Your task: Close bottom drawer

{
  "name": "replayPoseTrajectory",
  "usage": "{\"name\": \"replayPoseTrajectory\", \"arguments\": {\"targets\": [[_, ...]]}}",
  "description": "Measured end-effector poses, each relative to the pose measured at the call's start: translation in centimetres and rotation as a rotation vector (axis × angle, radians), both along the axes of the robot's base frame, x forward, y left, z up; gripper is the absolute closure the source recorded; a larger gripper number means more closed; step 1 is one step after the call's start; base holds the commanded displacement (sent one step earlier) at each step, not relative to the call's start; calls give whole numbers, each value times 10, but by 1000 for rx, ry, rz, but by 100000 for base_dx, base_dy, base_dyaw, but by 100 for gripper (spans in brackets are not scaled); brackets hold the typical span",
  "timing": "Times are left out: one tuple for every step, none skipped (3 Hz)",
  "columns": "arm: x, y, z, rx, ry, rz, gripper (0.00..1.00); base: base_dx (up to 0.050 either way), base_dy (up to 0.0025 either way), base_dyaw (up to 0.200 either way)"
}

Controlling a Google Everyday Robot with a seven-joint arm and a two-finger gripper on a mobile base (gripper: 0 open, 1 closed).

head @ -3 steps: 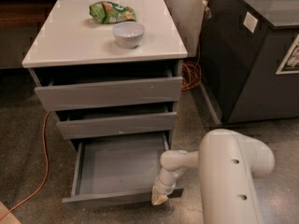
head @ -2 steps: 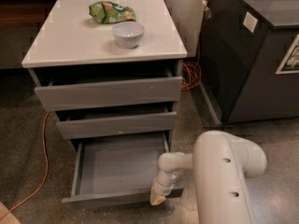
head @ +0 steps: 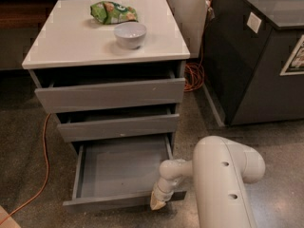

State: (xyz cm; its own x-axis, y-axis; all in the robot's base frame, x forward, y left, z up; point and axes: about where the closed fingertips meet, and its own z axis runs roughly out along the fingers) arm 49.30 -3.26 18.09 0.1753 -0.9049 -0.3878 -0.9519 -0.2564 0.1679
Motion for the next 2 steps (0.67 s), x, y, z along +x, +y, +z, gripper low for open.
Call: {"name": "replayPoseTrajectory", "arguments": {"targets": [[7,8,-9,-3,-55,-14,100,0,0,0],[12,12,-14,-8,-83,-23,100,0,0,0]]}}
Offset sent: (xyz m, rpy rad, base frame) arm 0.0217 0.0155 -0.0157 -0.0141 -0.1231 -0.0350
